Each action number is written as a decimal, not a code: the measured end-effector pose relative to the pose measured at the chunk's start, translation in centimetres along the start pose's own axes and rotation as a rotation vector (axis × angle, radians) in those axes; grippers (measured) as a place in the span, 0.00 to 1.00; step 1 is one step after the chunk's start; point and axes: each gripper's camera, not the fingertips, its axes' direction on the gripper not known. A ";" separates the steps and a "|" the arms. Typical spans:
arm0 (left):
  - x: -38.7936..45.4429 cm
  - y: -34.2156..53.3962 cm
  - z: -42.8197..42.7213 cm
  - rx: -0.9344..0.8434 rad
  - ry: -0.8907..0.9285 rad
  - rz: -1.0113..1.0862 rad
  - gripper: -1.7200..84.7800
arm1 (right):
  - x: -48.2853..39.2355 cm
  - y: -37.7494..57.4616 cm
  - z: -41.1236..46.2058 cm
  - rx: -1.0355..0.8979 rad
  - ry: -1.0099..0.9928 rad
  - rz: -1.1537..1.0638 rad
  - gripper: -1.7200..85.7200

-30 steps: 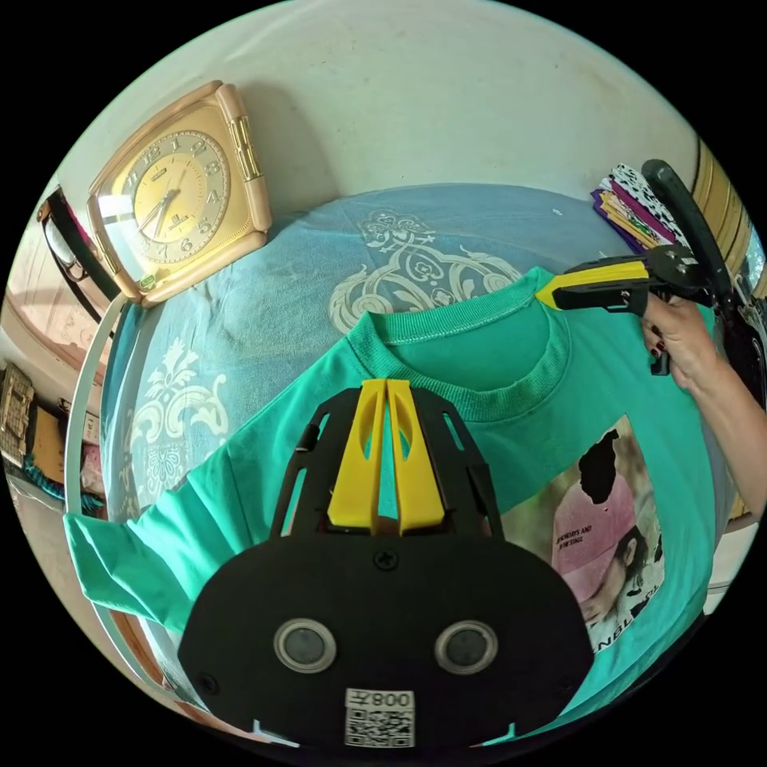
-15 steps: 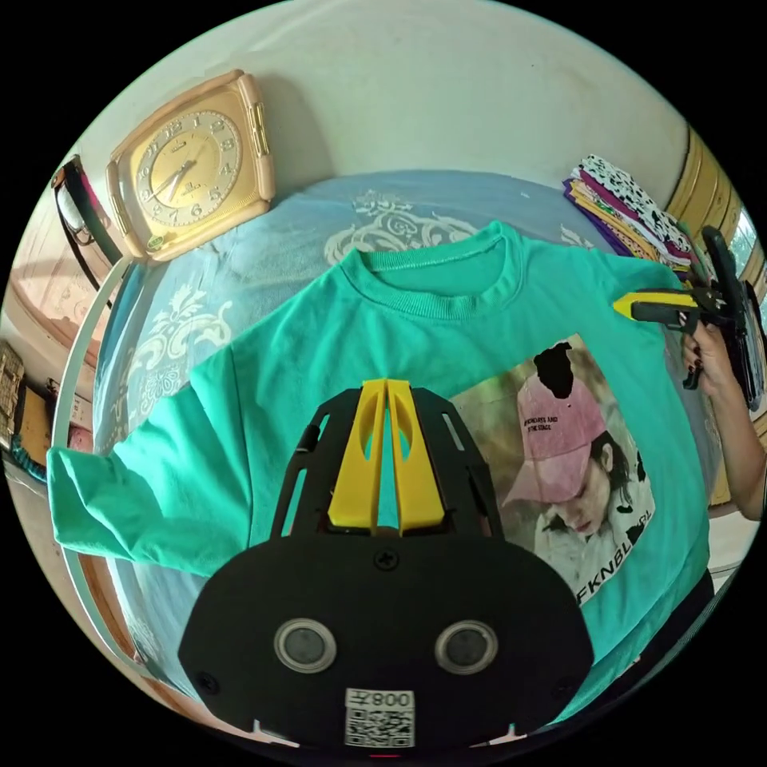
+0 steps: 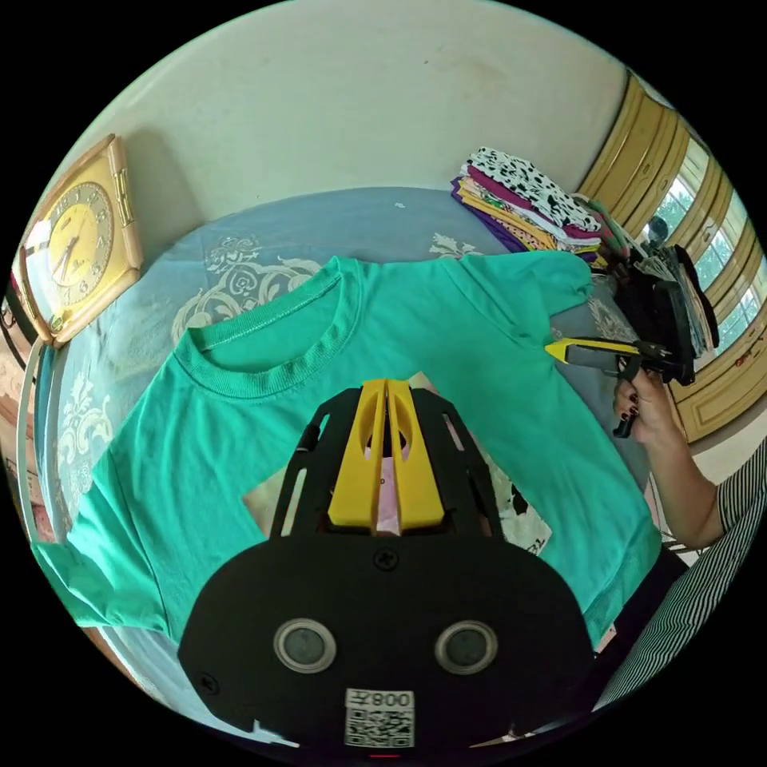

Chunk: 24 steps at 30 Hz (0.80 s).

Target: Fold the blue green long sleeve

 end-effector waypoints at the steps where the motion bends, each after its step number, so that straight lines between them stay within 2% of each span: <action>1: 1.3 -1.0 0.3 0.019 0.026 0.051 0.02 | 1.8 0.3 -2.4 0.046 0.017 0.040 0.03; 8: 10.7 -9.0 4.8 0.062 0.255 0.358 0.03 | 19.7 3.5 -15.7 0.336 0.084 0.405 0.07; 10: 13.0 -11.0 6.6 0.057 0.298 0.397 0.03 | 25.4 3.8 -19.0 0.369 0.150 0.513 0.12; 13: 16.2 -13.6 9.5 0.031 0.375 0.425 0.03 | 31.0 3.0 -21.2 0.353 0.161 0.592 0.12; 17: 19.7 -15.0 11.6 -0.007 0.397 0.460 0.03 | 34.7 2.1 -22.9 0.378 0.085 0.629 0.12; 24: 19.0 -13.9 10.8 -0.037 0.437 0.420 0.03 | 36.0 1.5 -23.4 0.399 0.063 0.651 0.10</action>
